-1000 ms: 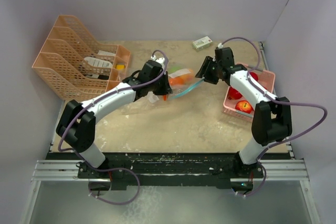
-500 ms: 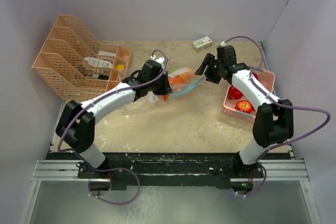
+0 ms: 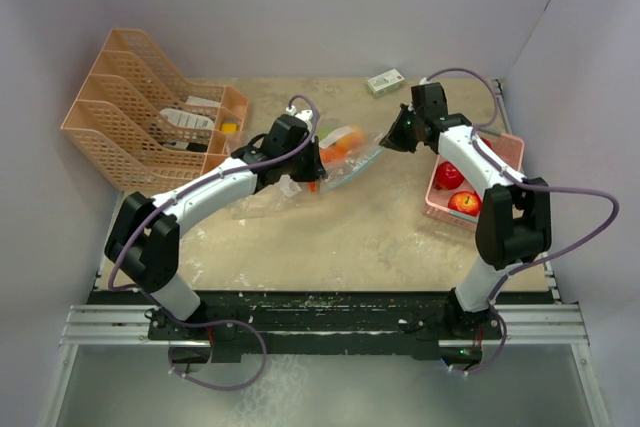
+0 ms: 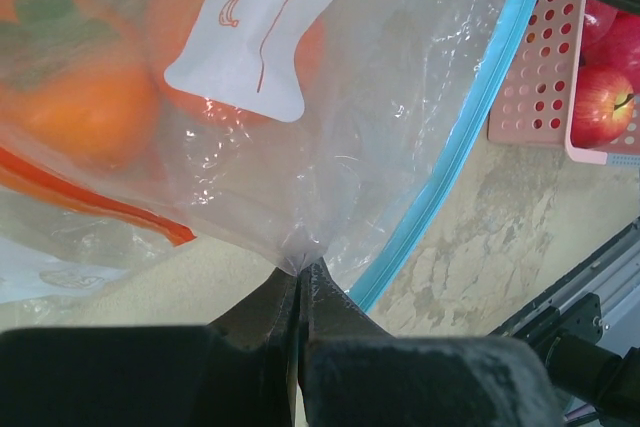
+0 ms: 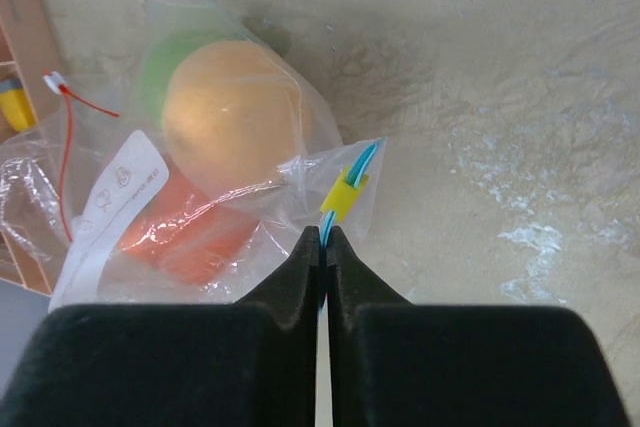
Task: Open the zip-top bag and remove the fake food
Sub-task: Pick up the zipper food storage bag at the center of the board.
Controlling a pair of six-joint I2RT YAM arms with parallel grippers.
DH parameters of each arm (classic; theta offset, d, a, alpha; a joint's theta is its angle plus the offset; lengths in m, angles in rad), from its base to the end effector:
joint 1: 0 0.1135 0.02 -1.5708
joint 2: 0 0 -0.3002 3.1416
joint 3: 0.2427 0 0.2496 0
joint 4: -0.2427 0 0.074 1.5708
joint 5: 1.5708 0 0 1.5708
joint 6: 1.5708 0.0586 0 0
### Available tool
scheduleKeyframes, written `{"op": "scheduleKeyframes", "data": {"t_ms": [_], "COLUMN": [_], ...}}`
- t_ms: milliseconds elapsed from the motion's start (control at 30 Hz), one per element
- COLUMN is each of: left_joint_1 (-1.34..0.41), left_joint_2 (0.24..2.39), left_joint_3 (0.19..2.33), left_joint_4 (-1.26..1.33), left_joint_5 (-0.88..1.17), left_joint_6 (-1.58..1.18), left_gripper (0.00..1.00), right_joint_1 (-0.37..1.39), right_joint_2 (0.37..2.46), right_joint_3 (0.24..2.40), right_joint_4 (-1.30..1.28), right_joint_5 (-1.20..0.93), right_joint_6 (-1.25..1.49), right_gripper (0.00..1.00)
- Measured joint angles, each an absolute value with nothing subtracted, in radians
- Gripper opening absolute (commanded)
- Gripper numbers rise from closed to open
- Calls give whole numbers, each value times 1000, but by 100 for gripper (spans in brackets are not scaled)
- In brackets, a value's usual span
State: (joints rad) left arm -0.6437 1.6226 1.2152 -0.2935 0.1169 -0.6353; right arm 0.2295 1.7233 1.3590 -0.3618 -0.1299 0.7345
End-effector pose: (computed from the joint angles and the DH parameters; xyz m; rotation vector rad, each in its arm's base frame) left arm 0.3021 -0.2352 0.2871 0.0752 2.3959 -0.7769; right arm 0.3996 0.1011 0.2922 0.5261 2.3169 0.6316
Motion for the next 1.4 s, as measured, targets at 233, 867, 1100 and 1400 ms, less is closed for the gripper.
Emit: {"op": "scheduleKeyframes", "data": {"t_ms": [233, 867, 1100, 1400], "left_joint_1": [-644, -781, -819, -818], "left_joint_2": [1623, 1690, 1763, 1766], "left_joint_3": [1217, 1647, 1678, 1677], "left_joint_4": [-301, -392, -439, -460], "left_joint_5": [124, 107, 97, 50], "left_joint_6": [-627, -452, -411, -400], "left_gripper": [49, 89, 59, 5], "right_joint_1": [229, 294, 353, 353], "right_joint_2": [1706, 1566, 1563, 1550], "right_joint_3": [1370, 1419, 1483, 1522], "right_joint_4": [-356, -342, -369, -393], "right_joint_5": [-152, -149, -146, -154], "right_joint_6": [733, 677, 676, 679], "right_gripper": [0, 0, 0, 0]}}
